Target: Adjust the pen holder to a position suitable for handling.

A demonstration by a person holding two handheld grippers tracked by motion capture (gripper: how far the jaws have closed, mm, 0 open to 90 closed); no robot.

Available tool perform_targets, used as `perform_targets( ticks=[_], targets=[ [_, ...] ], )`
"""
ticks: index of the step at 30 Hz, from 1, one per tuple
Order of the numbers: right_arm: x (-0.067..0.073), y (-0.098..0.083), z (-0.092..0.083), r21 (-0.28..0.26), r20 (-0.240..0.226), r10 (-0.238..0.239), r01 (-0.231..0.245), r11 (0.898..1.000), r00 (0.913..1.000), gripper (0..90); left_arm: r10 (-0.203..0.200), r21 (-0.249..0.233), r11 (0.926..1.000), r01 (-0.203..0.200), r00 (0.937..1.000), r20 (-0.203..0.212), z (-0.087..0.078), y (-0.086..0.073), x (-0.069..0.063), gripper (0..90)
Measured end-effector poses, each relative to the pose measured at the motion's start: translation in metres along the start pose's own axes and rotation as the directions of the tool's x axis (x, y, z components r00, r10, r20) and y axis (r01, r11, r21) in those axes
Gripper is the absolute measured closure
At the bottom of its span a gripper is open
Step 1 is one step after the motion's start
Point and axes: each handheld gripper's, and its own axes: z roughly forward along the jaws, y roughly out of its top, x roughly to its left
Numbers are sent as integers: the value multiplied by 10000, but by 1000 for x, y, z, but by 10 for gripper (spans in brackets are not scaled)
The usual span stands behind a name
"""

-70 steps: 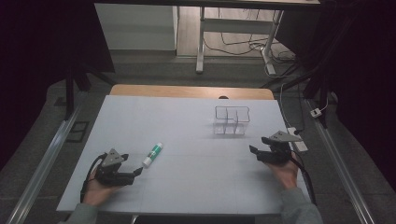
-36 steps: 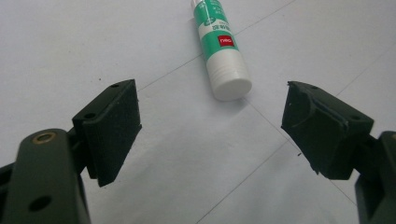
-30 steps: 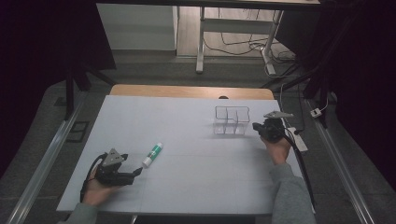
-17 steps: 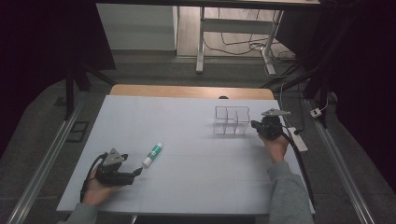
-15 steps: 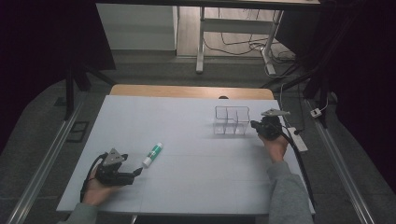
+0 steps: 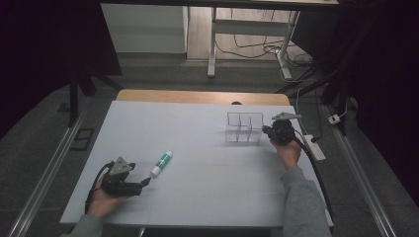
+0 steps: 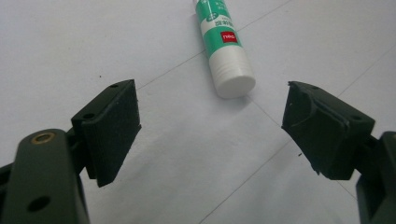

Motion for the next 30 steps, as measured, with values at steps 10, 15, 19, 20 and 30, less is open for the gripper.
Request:
perform_targets(
  ticks=[10, 15, 19, 20, 30],
  targets=[
    [6, 3, 2, -146, -217, -173, 169, 9998, 9996, 894, 22, 33, 10000, -22, 10000, 0, 0, 0, 0, 185],
    [9, 3, 5, -219, -326, -178, 171, 9996, 9993, 894, 18, 71, 10000, -18, 10000, -5, 1, 0, 0, 182],
    [13, 2, 7, -225, -394, -259, 250, 9994, 9989, 894, 37, 100, 9999, -37, 10000, -19, 1, 0, 0, 181],
    [14, 2, 8, -240, -441, -255, 245, 9994, 9987, 894, 39, 99, 9999, -39, 10000, -20, 1, 0, 0, 181],
    [20, 5, 11, -249, -549, -360, 347, 9991, 9978, 894, 47, 131, 9999, -46, 10000, -12, 2, 0, 0, 180]
  ],
)
